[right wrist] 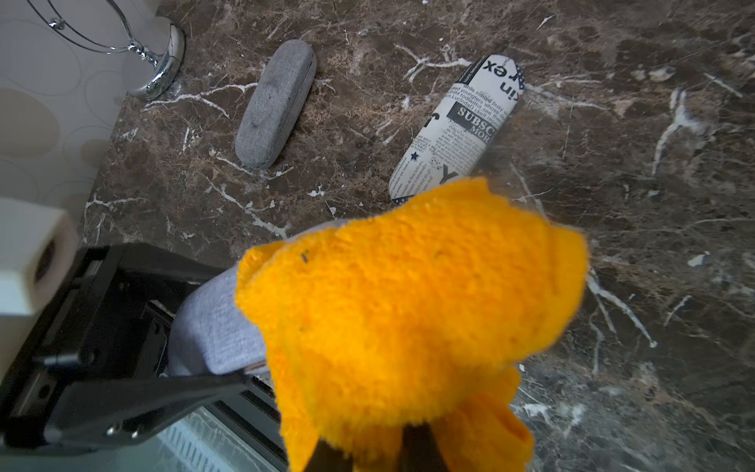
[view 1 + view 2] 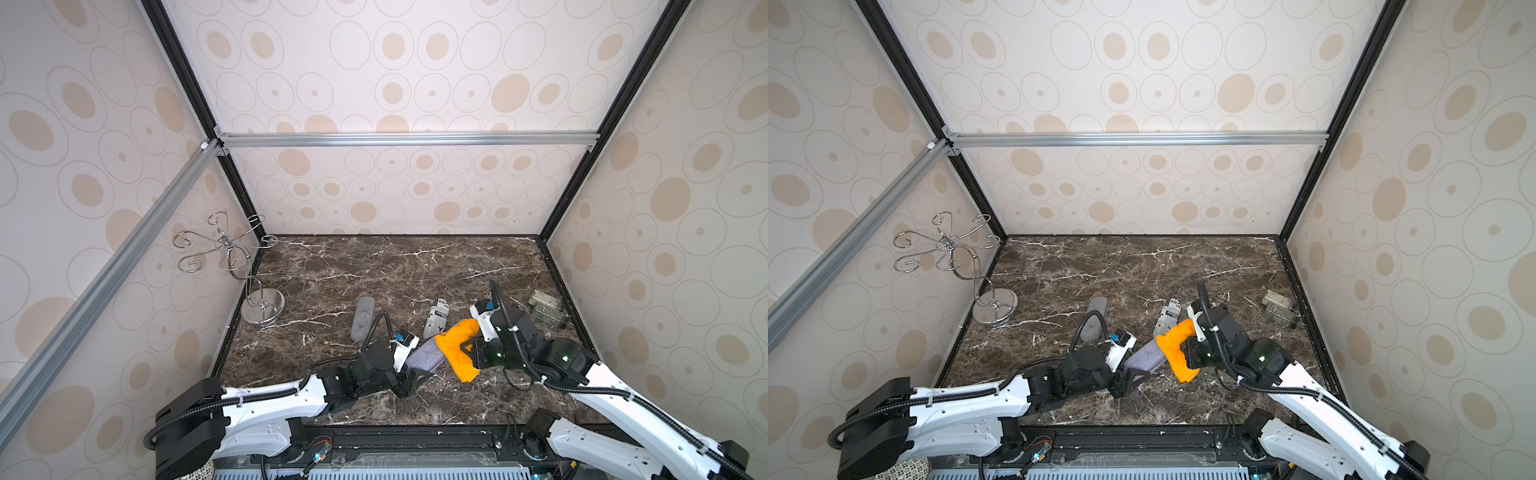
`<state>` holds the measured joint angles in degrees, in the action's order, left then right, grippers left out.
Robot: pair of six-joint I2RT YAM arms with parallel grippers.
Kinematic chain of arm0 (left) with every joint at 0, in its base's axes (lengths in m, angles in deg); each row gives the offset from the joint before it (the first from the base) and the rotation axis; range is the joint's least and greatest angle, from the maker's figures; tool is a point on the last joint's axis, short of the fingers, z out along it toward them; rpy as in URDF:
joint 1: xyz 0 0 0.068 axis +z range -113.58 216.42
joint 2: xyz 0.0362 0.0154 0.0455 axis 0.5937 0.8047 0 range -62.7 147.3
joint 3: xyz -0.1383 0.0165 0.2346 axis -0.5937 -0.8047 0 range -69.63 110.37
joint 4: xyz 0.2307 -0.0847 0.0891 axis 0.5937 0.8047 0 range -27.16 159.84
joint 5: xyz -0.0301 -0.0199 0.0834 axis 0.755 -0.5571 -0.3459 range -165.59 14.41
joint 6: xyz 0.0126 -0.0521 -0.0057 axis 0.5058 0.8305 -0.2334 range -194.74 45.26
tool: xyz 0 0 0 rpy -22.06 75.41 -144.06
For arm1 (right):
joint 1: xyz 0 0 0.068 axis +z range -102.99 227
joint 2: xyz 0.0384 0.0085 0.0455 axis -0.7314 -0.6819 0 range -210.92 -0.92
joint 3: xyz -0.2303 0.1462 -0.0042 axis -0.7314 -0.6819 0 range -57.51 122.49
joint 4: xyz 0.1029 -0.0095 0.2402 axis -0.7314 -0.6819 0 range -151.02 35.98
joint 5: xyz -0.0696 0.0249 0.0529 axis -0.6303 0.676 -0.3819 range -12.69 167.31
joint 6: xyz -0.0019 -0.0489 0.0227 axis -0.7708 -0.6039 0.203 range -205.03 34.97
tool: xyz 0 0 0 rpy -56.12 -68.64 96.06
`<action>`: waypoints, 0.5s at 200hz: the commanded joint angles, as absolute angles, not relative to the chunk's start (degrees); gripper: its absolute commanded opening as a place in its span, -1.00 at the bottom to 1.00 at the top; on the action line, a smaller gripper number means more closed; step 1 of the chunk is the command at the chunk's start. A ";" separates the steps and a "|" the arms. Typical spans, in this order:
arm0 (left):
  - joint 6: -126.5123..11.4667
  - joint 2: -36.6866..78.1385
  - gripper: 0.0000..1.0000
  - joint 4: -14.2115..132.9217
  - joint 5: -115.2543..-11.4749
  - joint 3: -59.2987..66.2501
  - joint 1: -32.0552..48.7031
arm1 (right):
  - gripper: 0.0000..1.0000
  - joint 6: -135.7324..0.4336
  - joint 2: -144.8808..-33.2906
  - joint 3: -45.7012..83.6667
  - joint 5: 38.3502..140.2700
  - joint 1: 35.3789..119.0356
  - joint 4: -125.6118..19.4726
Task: Wipe the eyeglass case
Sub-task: Wipe the dirt from the eyeglass case.
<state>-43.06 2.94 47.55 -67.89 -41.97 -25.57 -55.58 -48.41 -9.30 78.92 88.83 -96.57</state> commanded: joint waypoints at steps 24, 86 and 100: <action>-33.18 2.72 -0.04 38.38 -52.24 -41.31 -19.33 | -1.00 -59.26 -45.63 -8.57 84.29 88.84 -98.14; -28.44 5.19 -0.03 33.57 -44.89 -40.40 -15.61 | -1.00 -58.41 -49.61 -11.08 92.71 94.69 -86.62; -29.82 5.08 -0.03 32.33 -44.68 -40.84 -15.60 | -1.00 -57.41 -51.15 -10.76 89.54 94.78 -87.58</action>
